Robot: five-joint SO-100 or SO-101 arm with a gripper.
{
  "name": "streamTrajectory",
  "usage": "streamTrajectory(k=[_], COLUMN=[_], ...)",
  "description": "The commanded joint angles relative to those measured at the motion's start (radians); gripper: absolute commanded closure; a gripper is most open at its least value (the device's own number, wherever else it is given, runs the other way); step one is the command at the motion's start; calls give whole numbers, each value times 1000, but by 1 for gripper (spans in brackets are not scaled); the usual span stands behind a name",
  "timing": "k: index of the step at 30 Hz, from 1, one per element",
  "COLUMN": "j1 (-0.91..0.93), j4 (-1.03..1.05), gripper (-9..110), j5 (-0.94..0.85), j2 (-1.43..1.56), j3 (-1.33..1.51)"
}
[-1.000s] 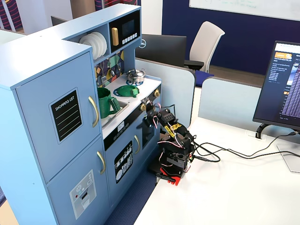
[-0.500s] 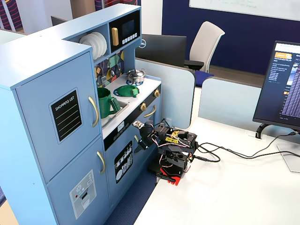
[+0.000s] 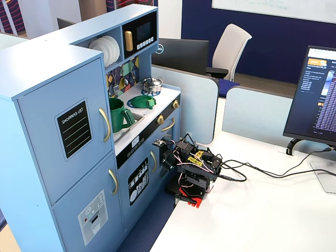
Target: Take off the lid from the green recipient and place it on the counter
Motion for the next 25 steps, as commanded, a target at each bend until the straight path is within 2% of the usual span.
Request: streamTrajectory(k=[1, 6, 25], j1=[6, 9, 28], j4=[149, 199, 199], gripper=[86, 86, 86], j5=[-51, 37, 31], j2=[5, 5, 5], j3=[-8, -8, -6])
